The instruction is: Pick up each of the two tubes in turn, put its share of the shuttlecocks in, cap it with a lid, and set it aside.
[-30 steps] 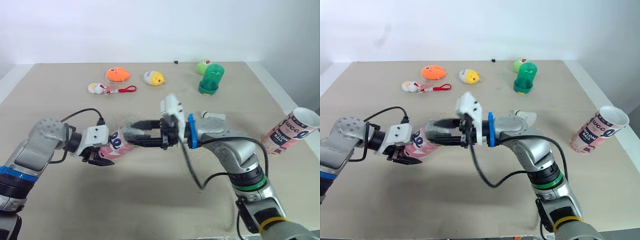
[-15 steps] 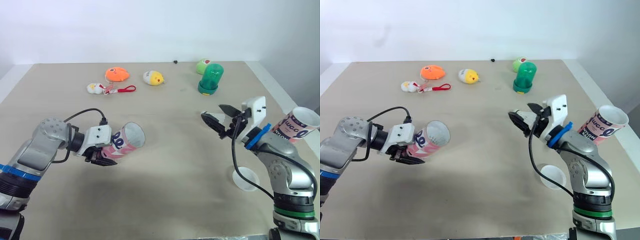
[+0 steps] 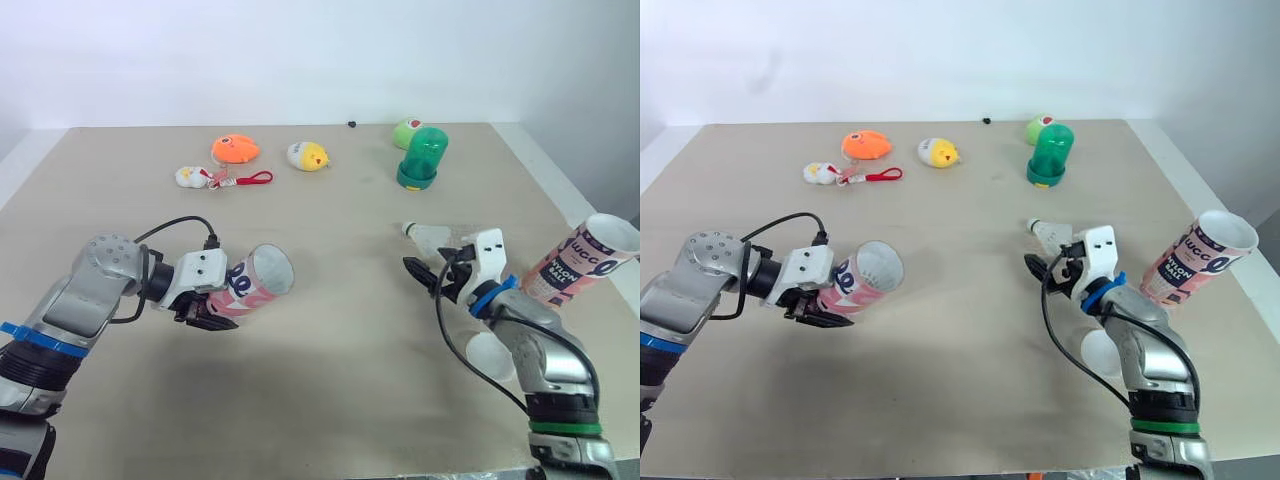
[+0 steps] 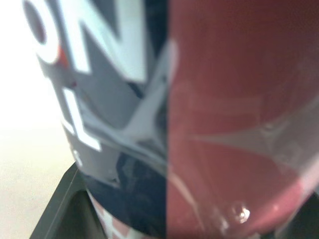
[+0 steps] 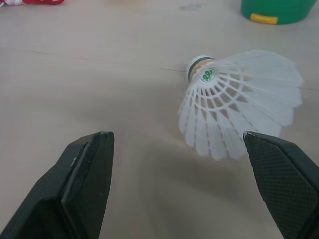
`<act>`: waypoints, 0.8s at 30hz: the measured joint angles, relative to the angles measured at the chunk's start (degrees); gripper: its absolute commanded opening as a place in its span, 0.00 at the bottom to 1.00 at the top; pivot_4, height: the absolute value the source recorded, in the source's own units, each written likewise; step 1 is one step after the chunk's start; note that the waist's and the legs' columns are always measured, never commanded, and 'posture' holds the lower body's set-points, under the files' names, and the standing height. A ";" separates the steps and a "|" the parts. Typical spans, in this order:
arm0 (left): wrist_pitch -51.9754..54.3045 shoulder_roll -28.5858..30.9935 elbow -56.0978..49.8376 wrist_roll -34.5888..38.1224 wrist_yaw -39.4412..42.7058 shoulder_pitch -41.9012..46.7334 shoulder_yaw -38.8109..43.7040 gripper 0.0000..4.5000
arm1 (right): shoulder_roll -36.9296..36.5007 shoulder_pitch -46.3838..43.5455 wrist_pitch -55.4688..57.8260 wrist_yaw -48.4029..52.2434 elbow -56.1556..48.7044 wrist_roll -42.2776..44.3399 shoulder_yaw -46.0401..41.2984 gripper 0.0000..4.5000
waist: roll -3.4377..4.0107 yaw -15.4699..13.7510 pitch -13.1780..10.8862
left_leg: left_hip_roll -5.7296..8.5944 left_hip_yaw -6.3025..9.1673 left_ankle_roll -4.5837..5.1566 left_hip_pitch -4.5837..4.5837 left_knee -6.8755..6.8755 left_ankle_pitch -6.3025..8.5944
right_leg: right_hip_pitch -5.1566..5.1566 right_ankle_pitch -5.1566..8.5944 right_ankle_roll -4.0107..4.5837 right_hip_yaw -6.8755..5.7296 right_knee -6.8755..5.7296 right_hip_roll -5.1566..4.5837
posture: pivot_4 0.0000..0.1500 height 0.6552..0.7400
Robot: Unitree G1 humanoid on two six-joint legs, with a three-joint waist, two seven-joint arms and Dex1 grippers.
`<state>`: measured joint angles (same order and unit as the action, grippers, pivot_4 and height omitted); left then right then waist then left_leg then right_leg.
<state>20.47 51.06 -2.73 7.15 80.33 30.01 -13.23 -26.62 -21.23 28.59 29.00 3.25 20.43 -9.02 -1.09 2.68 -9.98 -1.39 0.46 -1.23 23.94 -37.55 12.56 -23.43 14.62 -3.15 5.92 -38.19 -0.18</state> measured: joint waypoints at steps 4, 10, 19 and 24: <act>0.06 0.13 -0.21 0.14 -0.06 -0.16 0.09 0.67 | 1.53 -7.61 -2.36 -0.68 9.64 -3.13 2.38 0.80 | -0.01 0.08 -0.01 | -0.03 -0.02 0.00 -0.02 0.00 0.00 | 0.00 -0.01 0.02 0.02 0.00 0.03 | 1.00 1.00; 0.71 0.61 -0.80 0.59 -0.06 -0.41 0.15 0.67 | 2.13 -12.20 -3.05 -2.46 16.33 -5.21 2.43 0.27 | -0.01 0.07 -0.01 | -0.01 0.00 0.00 0.02 0.05 0.01 | -0.02 -0.03 0.16 0.02 0.01 0.01 | 1.00 1.00; 0.79 1.59 -1.76 0.77 -0.44 -1.21 0.44 0.67 | 1.65 -11.11 -2.24 4.09 8.30 -1.50 2.27 0.01 | 0.03 0.14 -0.03 | -0.10 0.00 0.01 0.02 0.07 0.02 | -0.06 0.00 0.13 0.02 -0.01 0.11 | 1.00 1.00; 0.73 1.61 -1.58 0.73 -0.42 -1.17 0.44 0.67 | -2.66 -11.40 6.52 19.38 -16.30 12.90 7.19 0.01 | 0.00 0.10 -0.01 | -0.23 0.17 0.02 0.02 0.04 0.02 | 0.00 0.04 0.17 -0.15 -0.01 0.23 | 1.00 1.00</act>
<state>21.20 52.67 -4.32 7.88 79.91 28.84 -12.79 -29.28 -32.63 35.11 48.37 -13.05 33.33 -1.83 -1.09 2.78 -9.99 -1.62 0.64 -1.21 23.97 -37.51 12.59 -23.44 14.65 -2.98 5.77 -38.20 0.05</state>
